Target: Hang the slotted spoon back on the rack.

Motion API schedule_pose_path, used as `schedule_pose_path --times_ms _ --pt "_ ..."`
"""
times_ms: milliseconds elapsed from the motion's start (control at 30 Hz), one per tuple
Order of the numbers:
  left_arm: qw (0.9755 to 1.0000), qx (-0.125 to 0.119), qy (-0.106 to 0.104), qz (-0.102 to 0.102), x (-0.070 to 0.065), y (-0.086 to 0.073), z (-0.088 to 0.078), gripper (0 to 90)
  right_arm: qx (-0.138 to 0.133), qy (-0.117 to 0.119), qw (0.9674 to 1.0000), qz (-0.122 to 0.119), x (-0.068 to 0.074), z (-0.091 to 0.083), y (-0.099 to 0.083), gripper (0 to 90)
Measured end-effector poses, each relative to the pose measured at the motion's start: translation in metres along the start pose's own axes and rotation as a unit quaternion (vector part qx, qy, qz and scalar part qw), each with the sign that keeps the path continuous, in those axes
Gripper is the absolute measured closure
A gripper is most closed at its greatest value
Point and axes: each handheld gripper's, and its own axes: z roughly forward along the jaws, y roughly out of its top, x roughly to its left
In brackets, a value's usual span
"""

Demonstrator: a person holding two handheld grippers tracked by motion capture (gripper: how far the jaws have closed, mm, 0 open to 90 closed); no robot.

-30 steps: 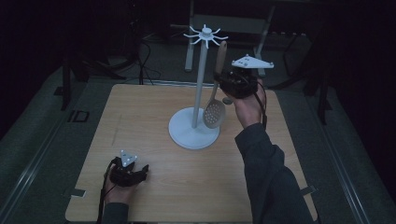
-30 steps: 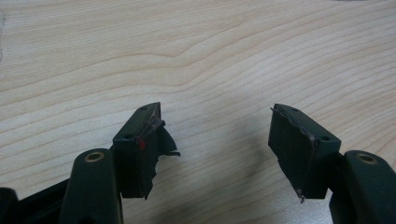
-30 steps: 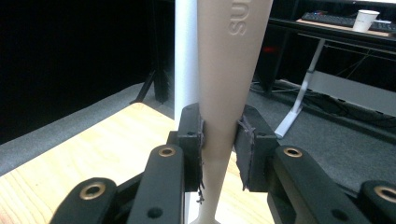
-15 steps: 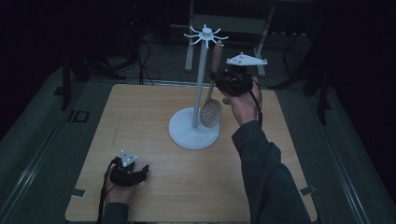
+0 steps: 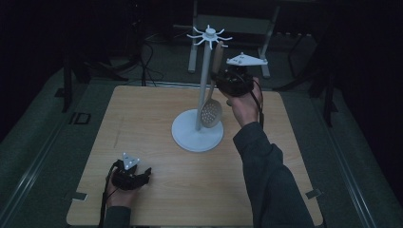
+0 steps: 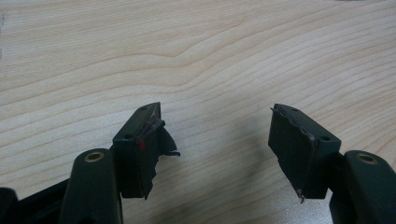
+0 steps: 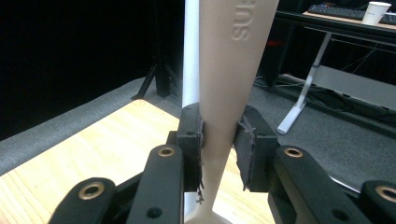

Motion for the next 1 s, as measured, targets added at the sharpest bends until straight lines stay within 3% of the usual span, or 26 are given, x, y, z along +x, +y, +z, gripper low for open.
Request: schedule_pose_path --times_ms 200,367,833,1000 --pt "1.0 0.0 0.001 0.001 0.0 0.0 0.0 35.6 -0.004 0.003 1.0 0.0 0.001 -0.001 -0.001 71.5" --pt "1.0 0.0 0.001 0.001 0.0 0.0 0.0 35.6 -0.014 0.006 0.9999 -0.003 0.002 -0.004 -0.001 65.5" --pt "1.0 0.0 0.0 0.002 0.0 0.0 0.0 35.5 -0.003 -0.012 0.9997 -0.02 0.005 -0.008 -0.007 46.9" --pt "1.0 0.0 0.001 0.002 0.0 0.0 0.0 35.5 -0.006 -0.018 0.9995 -0.025 0.003 -0.018 -0.014 36.8"
